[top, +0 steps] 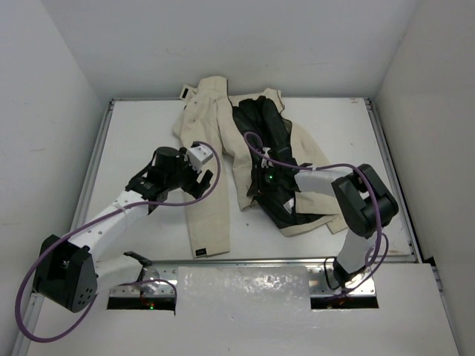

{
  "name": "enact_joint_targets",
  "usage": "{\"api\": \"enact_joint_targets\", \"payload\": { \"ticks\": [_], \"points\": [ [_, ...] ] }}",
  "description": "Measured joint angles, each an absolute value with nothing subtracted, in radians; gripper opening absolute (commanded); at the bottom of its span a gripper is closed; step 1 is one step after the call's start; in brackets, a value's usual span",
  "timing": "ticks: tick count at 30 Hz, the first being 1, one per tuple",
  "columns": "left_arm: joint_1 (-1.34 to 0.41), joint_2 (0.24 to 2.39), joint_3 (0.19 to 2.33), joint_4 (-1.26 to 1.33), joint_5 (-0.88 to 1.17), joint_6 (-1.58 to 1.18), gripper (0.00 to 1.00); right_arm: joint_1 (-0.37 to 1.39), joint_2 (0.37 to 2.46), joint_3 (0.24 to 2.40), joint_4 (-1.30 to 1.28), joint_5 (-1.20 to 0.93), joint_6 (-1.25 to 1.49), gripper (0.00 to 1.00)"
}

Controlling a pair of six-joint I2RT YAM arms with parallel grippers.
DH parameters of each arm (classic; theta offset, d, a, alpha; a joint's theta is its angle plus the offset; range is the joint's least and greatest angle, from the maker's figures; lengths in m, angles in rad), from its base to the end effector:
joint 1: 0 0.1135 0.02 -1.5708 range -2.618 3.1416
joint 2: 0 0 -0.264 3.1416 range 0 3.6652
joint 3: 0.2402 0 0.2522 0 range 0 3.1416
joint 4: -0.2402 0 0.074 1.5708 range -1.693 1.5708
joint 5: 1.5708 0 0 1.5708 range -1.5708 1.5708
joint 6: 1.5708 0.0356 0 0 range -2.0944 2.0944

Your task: Zip up the jacket

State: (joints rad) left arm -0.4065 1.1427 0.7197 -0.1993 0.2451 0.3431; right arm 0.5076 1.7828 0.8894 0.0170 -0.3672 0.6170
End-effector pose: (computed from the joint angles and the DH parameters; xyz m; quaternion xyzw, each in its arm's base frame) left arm 0.2231 -0.1054 0.2446 0.3752 0.8012 -0.1231 0.4496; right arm 0.2948 0.1786 0.1359 -0.0115 0.9265 0.3236 0.1915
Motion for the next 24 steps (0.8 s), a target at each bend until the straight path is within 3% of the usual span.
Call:
{"api": "enact_joint_targets", "payload": {
  "ticks": [3,6,9,17,24],
  "points": [
    [-0.406,1.142,0.718,-0.198,0.255,0.338,0.69,0.508,1.802,0.899,0.016,-0.369,0.626,0.01],
    [-0.406,1.142,0.714,-0.198,0.288,0.320,0.61,0.508,1.803,0.916,0.023,-0.388,0.619,0.00],
    [-0.407,1.143,0.712,-0.197,0.345,0.272,0.60,0.508,1.780,0.910,0.080,-0.452,0.603,0.00],
    [-0.412,1.152,0.648,-0.032,0.533,-0.010,0.89,0.509,1.610,0.768,0.441,-0.551,0.664,0.00],
    [-0.413,1.196,0.590,0.144,0.634,-0.191,0.98,0.543,1.611,0.692,0.701,-0.562,0.743,0.00]
  ]
}}
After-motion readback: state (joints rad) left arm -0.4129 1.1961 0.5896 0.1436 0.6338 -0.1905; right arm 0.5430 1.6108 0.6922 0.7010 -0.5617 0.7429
